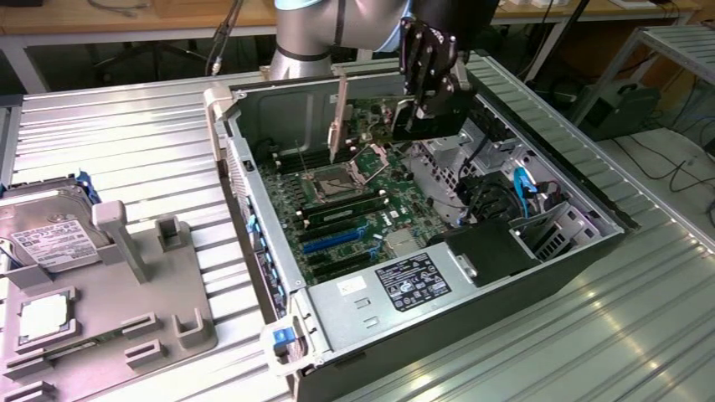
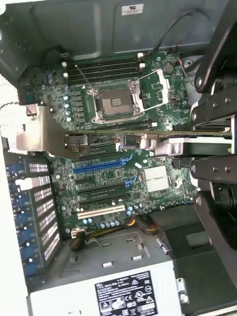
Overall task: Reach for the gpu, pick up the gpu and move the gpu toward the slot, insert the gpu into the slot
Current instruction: 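Insert the gpu into the slot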
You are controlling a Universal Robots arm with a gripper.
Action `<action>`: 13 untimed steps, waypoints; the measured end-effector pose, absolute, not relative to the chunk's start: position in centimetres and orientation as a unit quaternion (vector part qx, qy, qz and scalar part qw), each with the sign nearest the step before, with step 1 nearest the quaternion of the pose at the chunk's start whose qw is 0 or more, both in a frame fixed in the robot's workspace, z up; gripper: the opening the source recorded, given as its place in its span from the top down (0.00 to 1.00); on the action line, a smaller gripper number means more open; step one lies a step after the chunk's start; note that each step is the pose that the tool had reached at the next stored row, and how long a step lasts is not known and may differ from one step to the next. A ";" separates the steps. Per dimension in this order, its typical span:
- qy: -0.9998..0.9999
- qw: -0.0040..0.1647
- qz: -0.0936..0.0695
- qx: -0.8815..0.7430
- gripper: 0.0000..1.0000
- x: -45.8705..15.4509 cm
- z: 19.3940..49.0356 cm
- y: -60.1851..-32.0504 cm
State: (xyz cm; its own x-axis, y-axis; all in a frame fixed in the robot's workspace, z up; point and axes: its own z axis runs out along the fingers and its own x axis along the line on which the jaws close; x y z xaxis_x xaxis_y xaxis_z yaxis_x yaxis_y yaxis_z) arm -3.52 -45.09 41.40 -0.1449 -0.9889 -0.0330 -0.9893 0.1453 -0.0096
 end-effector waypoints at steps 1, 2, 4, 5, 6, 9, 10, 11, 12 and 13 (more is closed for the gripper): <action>0.753 0.016 0.007 -0.657 0.72 -3.5 41.3 -45.1; 0.746 0.015 0.007 -0.665 0.72 -3.5 41.3 -45.1; 0.744 0.016 0.007 -0.668 0.72 -3.5 41.3 -45.0; 0.743 0.016 0.008 -0.669 0.72 -3.4 41.3 -44.9; 0.743 0.016 0.007 -0.669 0.72 -3.4 41.3 -44.9; 0.743 0.016 0.007 -0.669 0.72 -3.4 41.3 -44.9; 0.743 0.016 0.007 -0.669 0.72 -3.4 41.3 -44.9; 0.743 0.015 0.007 -0.669 0.72 -3.5 41.3 -44.9; 0.743 0.016 0.007 -0.669 0.72 -3.4 41.3 -44.9; 0.743 0.016 0.007 -0.669 0.72 -3.4 41.2 -44.9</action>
State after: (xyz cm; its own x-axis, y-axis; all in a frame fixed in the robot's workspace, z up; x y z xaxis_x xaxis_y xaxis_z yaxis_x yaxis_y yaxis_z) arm -3.45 -44.93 41.24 -0.1035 -0.9941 -0.0331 -0.9945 0.1039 -0.0105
